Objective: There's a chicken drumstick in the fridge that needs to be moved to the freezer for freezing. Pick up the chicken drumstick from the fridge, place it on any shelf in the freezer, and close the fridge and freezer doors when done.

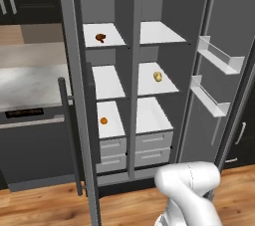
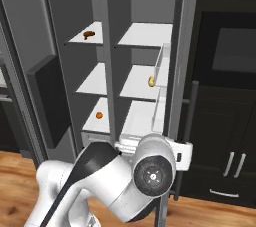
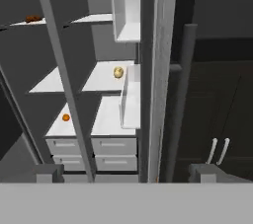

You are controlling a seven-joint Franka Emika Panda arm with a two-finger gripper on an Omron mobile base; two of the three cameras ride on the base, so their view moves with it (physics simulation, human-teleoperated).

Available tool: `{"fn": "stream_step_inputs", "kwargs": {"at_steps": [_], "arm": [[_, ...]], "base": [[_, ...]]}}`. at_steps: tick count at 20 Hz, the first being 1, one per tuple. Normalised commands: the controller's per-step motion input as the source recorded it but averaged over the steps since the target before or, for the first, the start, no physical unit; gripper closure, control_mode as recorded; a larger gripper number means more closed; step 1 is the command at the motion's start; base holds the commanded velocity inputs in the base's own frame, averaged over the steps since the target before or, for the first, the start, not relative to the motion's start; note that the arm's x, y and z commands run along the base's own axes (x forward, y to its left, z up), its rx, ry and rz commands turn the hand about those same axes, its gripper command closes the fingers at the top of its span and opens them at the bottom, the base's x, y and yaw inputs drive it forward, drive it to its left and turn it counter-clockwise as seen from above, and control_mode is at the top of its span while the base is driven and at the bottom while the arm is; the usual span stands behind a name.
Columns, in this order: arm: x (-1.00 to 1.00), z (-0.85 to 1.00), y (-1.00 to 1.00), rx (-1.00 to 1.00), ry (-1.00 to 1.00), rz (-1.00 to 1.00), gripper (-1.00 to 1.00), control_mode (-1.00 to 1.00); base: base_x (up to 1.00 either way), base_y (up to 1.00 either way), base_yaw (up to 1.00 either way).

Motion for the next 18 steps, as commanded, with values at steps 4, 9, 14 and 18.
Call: {"fn": "stream_step_inputs", "kwargs": {"at_steps": [4,9,14,18], "arm": [[0.47,-0.19,-0.92,0.00,-0.10,0.00,-1.00,-1.00],[0.57,-0.12,-0.70,0.00,-0.08,0.00,-1.00,-1.00],[0.49,-0.24,-0.63,0.00,-0.17,0.00,-1.00,-1.00],[0.58,-0.31,-0.63,0.00,-0.12,0.00,-1.00,-1.00]], "base": [[0.00,0.00,0.00],[0.00,0.00,0.00],[0.00,0.00,0.00],[0.00,0.00,0.00]]}}
